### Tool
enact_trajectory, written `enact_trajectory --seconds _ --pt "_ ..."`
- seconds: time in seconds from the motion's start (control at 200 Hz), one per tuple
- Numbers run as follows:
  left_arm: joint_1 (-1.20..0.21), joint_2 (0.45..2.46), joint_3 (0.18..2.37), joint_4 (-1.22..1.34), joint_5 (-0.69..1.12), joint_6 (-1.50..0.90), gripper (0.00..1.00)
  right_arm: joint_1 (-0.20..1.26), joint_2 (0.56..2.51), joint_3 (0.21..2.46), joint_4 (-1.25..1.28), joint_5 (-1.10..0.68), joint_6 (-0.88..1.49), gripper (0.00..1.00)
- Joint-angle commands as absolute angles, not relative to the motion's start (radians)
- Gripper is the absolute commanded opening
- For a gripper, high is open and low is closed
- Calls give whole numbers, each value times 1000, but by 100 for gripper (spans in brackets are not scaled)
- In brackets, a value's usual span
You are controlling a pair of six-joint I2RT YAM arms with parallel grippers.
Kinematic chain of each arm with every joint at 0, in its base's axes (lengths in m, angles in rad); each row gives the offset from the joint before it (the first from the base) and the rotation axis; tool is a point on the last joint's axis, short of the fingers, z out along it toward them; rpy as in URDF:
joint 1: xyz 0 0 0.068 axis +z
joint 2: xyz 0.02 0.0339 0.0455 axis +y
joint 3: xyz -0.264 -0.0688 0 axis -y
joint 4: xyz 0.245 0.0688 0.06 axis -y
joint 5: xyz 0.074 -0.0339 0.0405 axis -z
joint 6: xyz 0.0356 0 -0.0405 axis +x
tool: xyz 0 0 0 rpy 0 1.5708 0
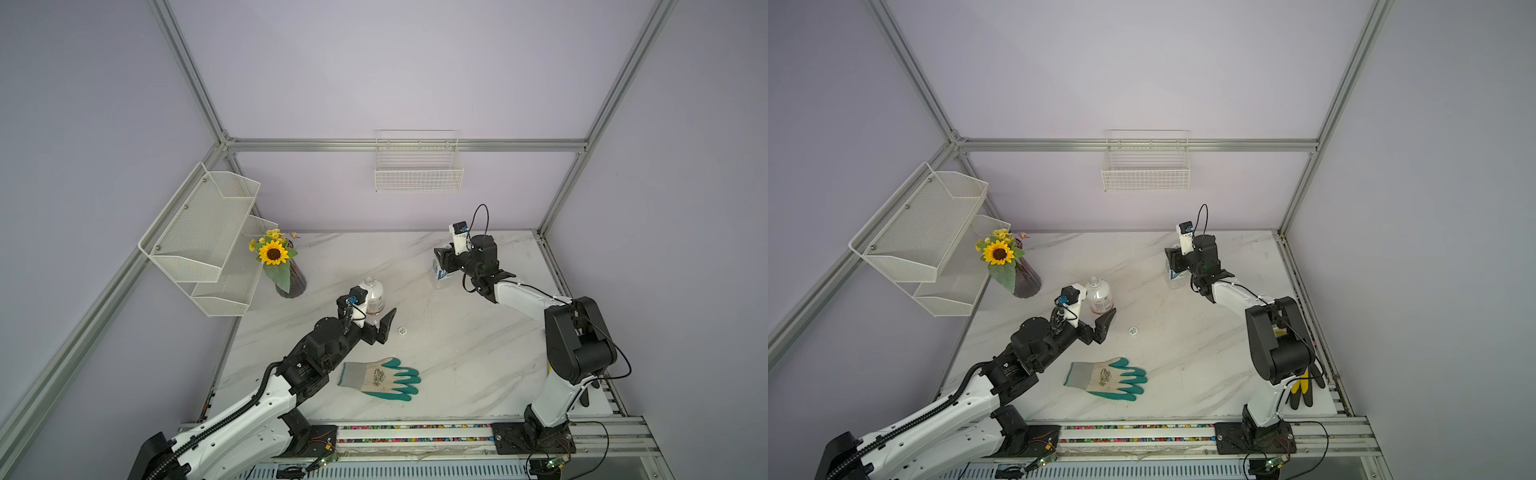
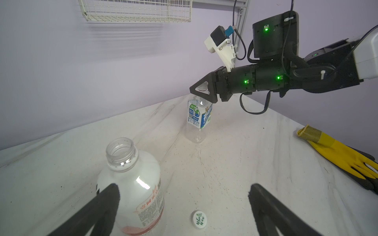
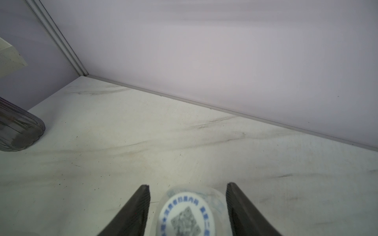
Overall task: Screw on the bottle caps
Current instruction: Place the plastic bottle at the center of the board, then pick up the plastic bottle at the center of the board.
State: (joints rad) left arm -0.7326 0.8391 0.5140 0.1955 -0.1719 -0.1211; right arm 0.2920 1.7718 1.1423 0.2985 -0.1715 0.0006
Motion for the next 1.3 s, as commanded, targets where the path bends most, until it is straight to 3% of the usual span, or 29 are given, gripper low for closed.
enact_trajectory --seconds 0.0,0.35,0.625,0.94,1.295 --pt "-719 833 520 214 -179 -164 100 292 1701 1113 340 -177 4 70" --pt "-552 785 379 318 -38 -290 100 292 1455 1008 253 -142 -117 81" --pt "-419 848 173 736 98 -185 100 374 1261 853 219 -184 -138 80" --pt "-355 1106 216 1051 229 -20 100 541 1266 765 259 -230 -106 80" --pt "-274 1326 340 1130 435 20 100 584 1295 761 242 -255 -93 79"
